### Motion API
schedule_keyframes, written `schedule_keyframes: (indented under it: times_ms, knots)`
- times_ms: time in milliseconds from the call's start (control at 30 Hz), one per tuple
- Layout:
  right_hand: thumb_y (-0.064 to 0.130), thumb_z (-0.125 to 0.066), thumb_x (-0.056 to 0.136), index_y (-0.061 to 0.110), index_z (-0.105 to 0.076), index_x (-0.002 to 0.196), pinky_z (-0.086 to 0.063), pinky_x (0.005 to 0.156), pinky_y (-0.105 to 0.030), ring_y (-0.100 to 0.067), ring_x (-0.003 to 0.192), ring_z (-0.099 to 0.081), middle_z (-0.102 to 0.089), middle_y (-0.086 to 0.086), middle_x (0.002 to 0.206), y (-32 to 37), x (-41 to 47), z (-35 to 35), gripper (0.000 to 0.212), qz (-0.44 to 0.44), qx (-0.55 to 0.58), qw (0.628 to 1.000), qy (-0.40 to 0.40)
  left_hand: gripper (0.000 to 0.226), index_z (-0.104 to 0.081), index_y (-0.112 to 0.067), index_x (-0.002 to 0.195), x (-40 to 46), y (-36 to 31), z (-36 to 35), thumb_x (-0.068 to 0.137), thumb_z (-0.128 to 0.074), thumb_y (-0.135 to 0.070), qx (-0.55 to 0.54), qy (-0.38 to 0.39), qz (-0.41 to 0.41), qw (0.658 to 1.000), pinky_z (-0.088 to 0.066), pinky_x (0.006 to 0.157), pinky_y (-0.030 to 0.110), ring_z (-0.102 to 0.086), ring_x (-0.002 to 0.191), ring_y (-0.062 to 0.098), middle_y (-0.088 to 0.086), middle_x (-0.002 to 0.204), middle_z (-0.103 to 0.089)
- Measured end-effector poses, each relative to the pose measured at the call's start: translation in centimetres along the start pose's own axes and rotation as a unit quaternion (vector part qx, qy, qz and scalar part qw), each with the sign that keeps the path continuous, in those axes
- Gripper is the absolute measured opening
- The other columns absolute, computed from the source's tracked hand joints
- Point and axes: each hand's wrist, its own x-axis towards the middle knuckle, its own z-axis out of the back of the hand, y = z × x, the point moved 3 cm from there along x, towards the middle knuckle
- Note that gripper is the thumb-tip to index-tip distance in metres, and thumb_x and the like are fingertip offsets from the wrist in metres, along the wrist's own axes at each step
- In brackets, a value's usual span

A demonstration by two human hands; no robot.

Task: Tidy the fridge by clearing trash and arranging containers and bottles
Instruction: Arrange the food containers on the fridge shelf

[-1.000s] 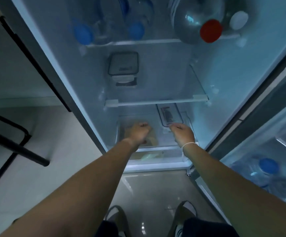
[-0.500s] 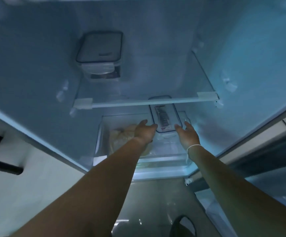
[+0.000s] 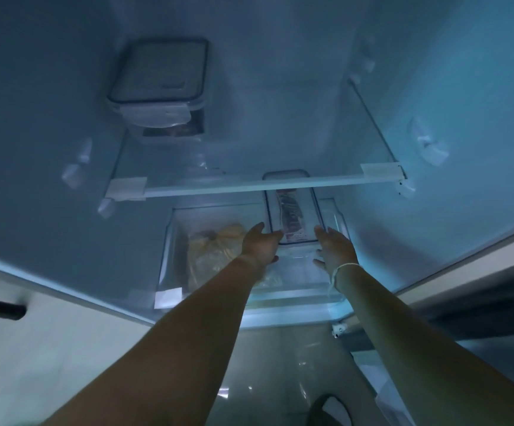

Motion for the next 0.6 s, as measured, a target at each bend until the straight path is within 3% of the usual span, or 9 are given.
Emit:
schedule_keyframes:
  times_ms: [133,233,333,467,600]
  knots:
    - [0.034,-0.063,0.085,-0.004,-0.061,0.11,-0.046,0.101,-0.052,-0.034,0.1,-0.058,-0.062,-0.017,0.106,-0.2,-0.5,0.0,0.045,-0.013,0.007,1.0,-0.012,0.062,-0.026,-0.014,0.148,-0.2,0.1,0.9,0.092,-0.054,-0.016,0.016,0.014,0.016,1.0,-0.047,0.08,0.031,-0.045,0.127,0.031,0.013,0.148,-0.039]
    - [0.03,-0.07,0.08,0.004,-0.056,0.068,-0.047,0.099,-0.055,-0.026,0.082,-0.049,-0.049,-0.007,0.068,-0.6,-1.0,-0.1,0.032,-0.025,0.025,0.999,-0.02,0.055,-0.04,-0.013,0.141,-0.6,0.5,1.7,0.088,-0.054,-0.017,0.027,0.008,0.018,0.999,-0.048,0.071,0.031,-0.05,0.117,0.028,0.012,0.143,-0.045]
    - [0.025,-0.071,0.08,0.01,-0.048,0.062,-0.05,0.096,-0.052,-0.028,0.08,-0.051,-0.048,-0.009,0.07,-1.2,-2.1,-0.4,0.032,-0.039,0.049,0.998,0.003,0.047,-0.051,-0.012,0.13,-1.2,1.0,2.3,0.088,-0.056,-0.032,0.028,0.003,0.009,1.0,-0.047,0.069,0.029,-0.05,0.1,0.022,0.011,0.133,-0.054]
    - [0.021,-0.07,0.082,0.004,-0.049,0.087,-0.053,0.093,-0.048,-0.031,0.089,-0.055,-0.054,-0.015,0.087,-2.2,-3.6,-0.6,0.027,-0.047,0.081,0.995,0.032,0.034,-0.051,-0.01,0.118,-2.5,1.5,3.0,0.093,-0.052,-0.033,0.02,0.011,0.011,1.0,-0.045,0.079,0.033,-0.051,0.081,0.016,0.006,0.101,-0.055]
    - [0.014,-0.065,0.085,0.007,-0.043,0.066,-0.048,0.097,-0.054,-0.028,0.078,-0.05,-0.049,-0.012,0.072,-1.9,-6.2,0.0,0.03,-0.058,0.078,0.995,0.029,0.03,-0.054,-0.012,0.111,-4.6,1.9,3.7,0.092,-0.054,-0.036,0.03,0.026,0.017,0.999,-0.048,0.068,0.031,-0.048,0.076,0.017,0.006,0.097,-0.051]
